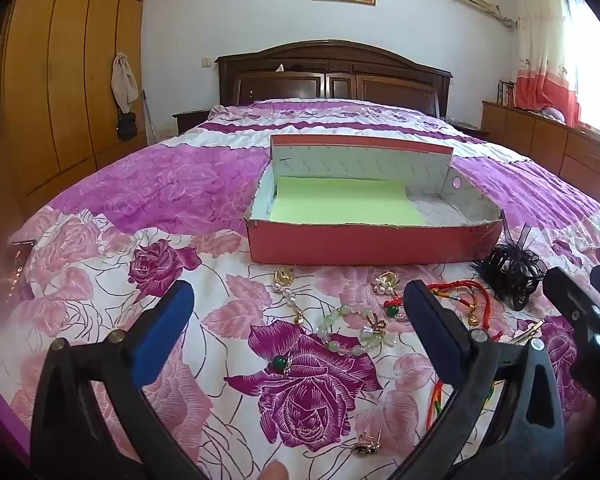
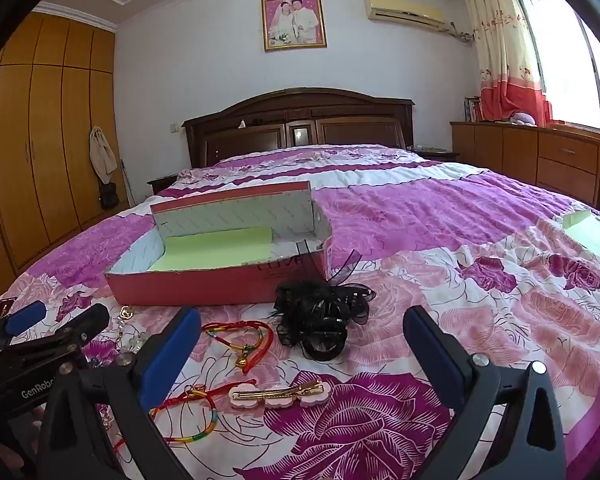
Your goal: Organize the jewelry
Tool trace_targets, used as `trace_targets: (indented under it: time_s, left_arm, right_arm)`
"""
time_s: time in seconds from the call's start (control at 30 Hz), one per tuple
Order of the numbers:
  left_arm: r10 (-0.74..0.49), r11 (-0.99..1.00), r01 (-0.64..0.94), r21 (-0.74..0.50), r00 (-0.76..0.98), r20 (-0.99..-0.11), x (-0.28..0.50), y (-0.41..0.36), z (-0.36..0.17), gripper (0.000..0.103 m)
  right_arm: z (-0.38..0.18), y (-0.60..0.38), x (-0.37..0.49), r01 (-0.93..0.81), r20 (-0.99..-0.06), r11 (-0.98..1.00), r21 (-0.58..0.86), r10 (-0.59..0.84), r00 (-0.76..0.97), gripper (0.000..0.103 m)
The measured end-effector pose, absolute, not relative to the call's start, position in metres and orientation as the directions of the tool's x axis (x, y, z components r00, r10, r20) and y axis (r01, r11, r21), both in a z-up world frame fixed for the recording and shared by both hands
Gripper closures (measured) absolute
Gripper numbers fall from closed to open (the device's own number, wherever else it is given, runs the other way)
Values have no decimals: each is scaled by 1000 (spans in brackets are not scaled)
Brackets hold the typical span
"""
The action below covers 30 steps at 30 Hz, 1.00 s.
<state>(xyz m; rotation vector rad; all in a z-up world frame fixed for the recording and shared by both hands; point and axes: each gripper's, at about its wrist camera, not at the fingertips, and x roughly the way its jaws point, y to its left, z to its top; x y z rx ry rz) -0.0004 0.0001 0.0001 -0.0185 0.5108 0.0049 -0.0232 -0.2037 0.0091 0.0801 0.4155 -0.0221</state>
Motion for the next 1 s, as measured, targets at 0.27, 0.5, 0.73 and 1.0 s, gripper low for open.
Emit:
trace_targets:
  time_s: [0.27,0.5,0.73,1.0]
  left_arm:
    - [-2,1000,-11,-23,873,-488,-4,-1,2,5]
    - [0,1000,-14,-25,872,-489,-1,2,3,5]
    - [1,1000,-15,-24,874,-486,-1,2,2,5]
    - [2,1000,-15,-22,875,-484,-2,1,2,5]
  right_arm:
    - [9,-203,-22,41,-411,996,75,-7,912,0]
    - [9,-202,-25,36,-398,997,66,-7,917,0]
    - [9,-203,-22,36,-398,997,66,-7,917,0]
    - [9,-203,-22,36,-398,997,66,-7,917,0]
